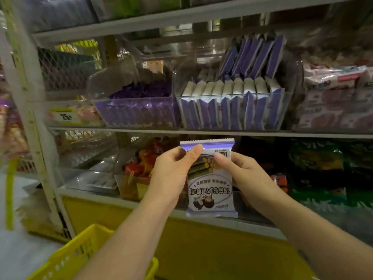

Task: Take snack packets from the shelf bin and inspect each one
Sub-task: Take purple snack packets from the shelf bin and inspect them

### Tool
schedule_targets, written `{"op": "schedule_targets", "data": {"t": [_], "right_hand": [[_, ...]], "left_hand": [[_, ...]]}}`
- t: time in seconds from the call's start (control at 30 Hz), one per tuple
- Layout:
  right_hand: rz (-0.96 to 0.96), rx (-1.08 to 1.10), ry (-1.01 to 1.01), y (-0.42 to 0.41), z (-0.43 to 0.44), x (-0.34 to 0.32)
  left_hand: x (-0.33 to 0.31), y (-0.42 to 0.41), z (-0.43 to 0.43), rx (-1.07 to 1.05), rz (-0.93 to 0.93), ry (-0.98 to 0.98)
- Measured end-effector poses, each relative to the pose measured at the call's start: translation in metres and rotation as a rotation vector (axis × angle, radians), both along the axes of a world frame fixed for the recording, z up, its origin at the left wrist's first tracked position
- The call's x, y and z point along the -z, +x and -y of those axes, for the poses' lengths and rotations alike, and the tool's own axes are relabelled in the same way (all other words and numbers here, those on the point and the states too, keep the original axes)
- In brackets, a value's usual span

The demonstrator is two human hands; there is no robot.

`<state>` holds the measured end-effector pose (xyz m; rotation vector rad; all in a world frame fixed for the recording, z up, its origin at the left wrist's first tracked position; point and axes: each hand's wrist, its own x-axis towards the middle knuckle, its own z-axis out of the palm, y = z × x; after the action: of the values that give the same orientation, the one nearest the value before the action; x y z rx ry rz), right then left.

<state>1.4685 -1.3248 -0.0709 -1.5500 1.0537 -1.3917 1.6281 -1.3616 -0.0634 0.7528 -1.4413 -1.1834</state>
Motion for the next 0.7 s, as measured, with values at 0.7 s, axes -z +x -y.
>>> {"op": "schedule_targets", "data": {"t": [0.7], "right_hand": [[0.215, 0.173, 0.271, -0.011, 0.009, 0.045]], "left_hand": [[0.05, -0.009, 0.004, 0.096, -0.058, 0.275]]}}
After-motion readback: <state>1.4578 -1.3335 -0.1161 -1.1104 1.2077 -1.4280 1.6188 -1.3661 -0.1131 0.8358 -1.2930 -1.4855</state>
